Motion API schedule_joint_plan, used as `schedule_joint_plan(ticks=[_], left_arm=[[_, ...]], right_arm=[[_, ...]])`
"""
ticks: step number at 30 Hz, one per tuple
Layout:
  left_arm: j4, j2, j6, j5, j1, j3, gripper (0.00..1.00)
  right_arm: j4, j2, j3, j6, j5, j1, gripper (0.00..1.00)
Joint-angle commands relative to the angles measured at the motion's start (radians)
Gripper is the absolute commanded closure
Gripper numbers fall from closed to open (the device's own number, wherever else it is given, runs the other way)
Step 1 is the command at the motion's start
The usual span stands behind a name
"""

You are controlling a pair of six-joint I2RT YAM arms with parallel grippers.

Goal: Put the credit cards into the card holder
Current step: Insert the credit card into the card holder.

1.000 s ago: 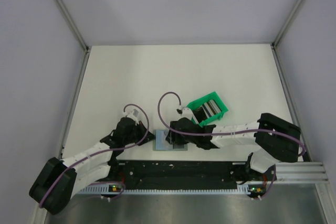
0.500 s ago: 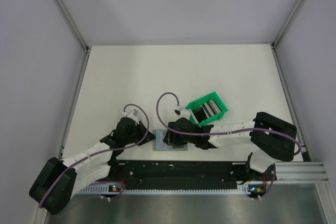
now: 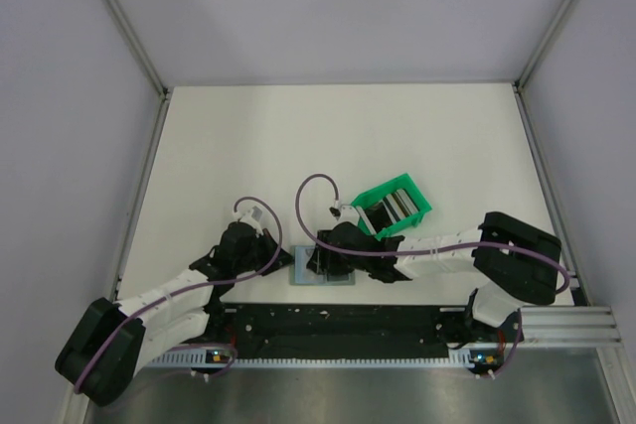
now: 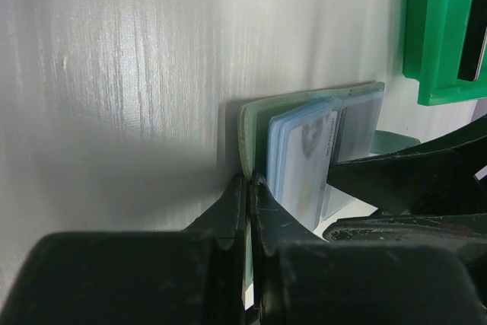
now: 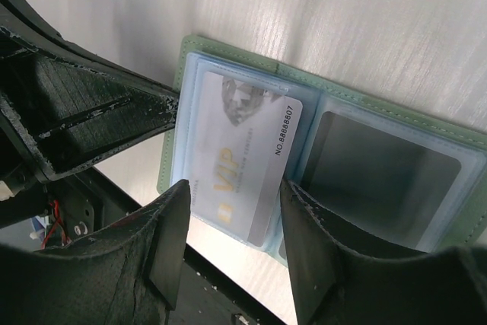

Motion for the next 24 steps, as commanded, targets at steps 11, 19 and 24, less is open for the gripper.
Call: schedule_joint_plan(ticks=[11, 19, 24], left_arm=[[0.004, 0.004, 0.017, -0.008, 0.002, -0.016, 1.0], [0.004, 0.004, 0.015, -0.005, 0.002, -0.016, 1.0], [0.0, 0.001, 0.015, -0.007, 0.002, -0.016, 1.0]], right_arm=[[0.085, 0.005, 0.014, 0.004, -0.057, -0.005, 0.53], [0.082, 0.028, 0.034, 0.003, -0.084, -0.005, 0.53], [-0.011, -0.017, 0.037, 0.001, 0.003, -0.005, 0.53]])
